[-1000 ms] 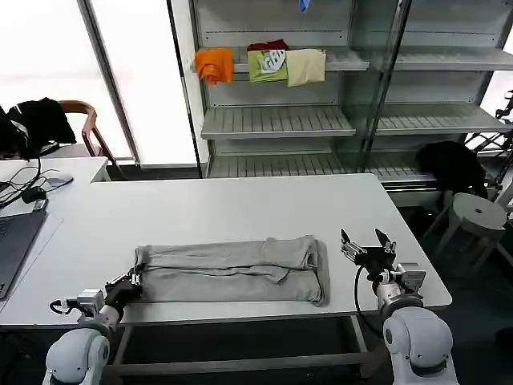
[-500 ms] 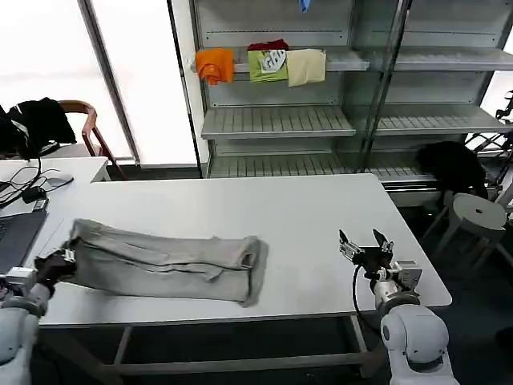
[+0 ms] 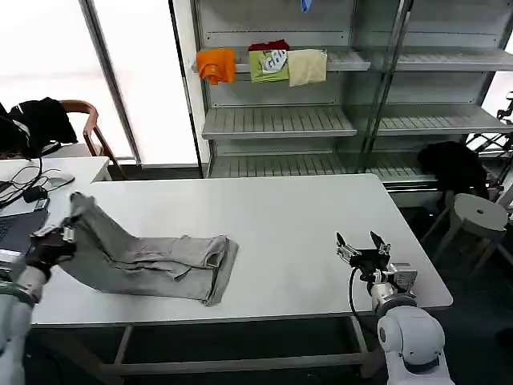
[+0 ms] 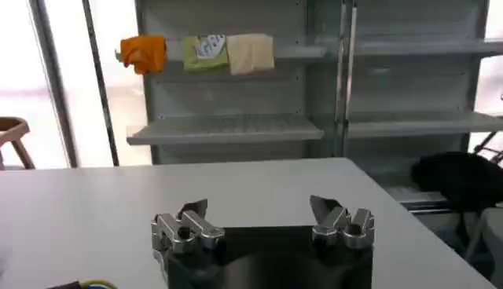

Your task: Fold and organize the clothes.

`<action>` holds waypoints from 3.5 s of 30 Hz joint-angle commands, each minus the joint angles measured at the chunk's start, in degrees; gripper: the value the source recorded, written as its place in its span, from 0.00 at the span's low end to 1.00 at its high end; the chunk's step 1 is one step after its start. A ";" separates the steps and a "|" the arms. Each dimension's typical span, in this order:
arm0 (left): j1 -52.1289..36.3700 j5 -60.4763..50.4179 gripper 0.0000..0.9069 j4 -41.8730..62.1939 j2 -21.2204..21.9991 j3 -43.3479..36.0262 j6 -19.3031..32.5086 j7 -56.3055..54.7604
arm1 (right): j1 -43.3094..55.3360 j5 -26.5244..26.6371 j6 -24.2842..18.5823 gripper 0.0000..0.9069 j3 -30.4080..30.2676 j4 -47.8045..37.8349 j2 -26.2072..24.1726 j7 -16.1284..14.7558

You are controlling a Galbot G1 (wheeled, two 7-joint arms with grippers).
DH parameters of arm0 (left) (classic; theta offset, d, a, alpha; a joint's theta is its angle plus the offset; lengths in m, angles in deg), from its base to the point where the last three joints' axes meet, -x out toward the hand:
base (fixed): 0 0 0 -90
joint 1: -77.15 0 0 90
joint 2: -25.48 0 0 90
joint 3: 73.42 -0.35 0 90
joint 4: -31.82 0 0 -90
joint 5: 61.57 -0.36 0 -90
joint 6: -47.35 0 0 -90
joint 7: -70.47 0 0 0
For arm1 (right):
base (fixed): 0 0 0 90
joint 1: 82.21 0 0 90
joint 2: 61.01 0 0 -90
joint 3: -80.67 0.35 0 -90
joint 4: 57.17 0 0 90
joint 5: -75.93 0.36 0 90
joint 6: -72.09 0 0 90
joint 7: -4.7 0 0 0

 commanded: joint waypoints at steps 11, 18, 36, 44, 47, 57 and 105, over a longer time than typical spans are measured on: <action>0.87 -10.68 0.00 -6.55 20.02 -29.34 -6.87 -6.55 | -1.86 0.22 -0.04 1.00 2.10 0.54 -1.01 0.05; 0.88 -12.41 0.01 -3.49 21.11 -30.78 -6.64 -7.54 | -1.00 0.19 -0.04 1.00 1.38 0.33 -0.66 -0.01; 1.68 -14.49 1.00 -1.19 22.94 -33.73 -6.95 -8.39 | 0.11 -1.04 -0.14 1.00 -0.58 -1.12 0.80 -0.18; 2.55 -10.27 1.00 -3.33 24.40 -34.69 -6.94 -8.35 | 0.30 -1.47 -0.18 1.00 -0.80 -1.48 1.23 -0.04; 3.16 -3.55 1.00 -7.82 23.91 -32.36 -6.75 -7.18 | 0.39 -1.45 -0.17 1.00 -0.80 -1.50 1.18 -0.03; 2.06 11.20 1.00 -12.03 11.55 -5.08 -4.30 -4.12 | 0.51 -1.28 -0.22 1.00 -0.74 -1.90 1.01 0.05; 0.98 0.46 0.02 8.81 11.50 -10.98 -3.97 -4.31 | -0.84 -1.57 -0.09 1.00 -0.91 -0.38 0.55 0.04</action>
